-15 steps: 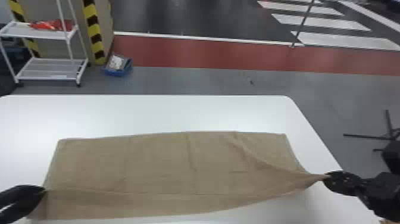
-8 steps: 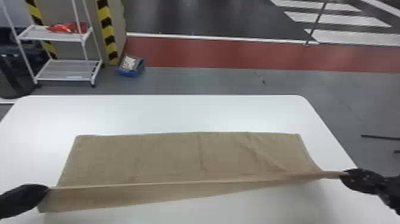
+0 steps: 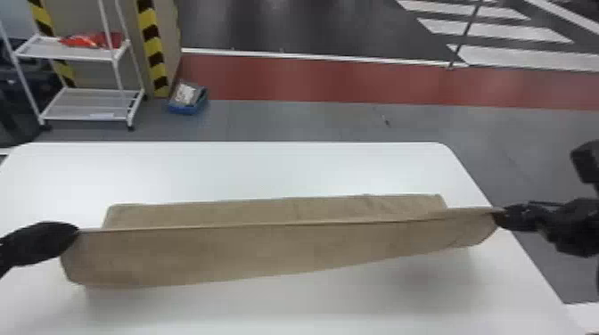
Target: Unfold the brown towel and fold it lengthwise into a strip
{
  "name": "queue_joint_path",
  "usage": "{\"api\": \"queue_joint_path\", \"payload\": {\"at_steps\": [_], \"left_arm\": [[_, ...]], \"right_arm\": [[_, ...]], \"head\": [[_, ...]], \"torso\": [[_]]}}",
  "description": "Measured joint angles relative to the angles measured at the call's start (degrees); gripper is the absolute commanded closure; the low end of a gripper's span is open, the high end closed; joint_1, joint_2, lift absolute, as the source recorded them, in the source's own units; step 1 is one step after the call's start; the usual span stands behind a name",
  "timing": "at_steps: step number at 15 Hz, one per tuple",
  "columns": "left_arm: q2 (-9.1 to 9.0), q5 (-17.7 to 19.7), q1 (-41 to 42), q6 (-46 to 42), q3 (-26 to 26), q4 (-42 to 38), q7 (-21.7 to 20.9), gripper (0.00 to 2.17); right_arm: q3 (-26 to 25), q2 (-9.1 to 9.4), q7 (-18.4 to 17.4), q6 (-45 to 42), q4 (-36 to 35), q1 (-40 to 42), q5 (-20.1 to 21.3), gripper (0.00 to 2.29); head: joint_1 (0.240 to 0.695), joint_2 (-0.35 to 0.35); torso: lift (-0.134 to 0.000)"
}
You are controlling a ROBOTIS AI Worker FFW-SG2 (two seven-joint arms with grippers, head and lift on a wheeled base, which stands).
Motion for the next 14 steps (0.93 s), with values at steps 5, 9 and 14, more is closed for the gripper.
{"api": "queue_joint_path", "payload": {"at_steps": [5, 9, 14], "left_arm": [[-0.18, -4.9, -6.95, 9.7, -7.03, 3.52, 1.36, 1.9], [-0.17, -8.95, -12.15, 12.63, -10.26, 7.88, 1.61, 1.9], [-0.17, -11.16, -15.52, 14.6, -11.87, 10.99, 2.3, 1.9]], "right_arm": [[6.65, -0.47, 0.01, 1.54, 10.68, -9.46, 6.43, 2.26], [10.84, -0.45, 0.01, 2.25, 16.96, -15.19, 10.18, 2.26], [11.73, -0.48, 0.01, 1.56, 25.49, -19.91, 12.67, 2.26]], "head": [[0.695, -0.133], [0.695, -0.119], [0.695, -0.117]], "torso": [[-0.12], [-0.12], [-0.12]]}}
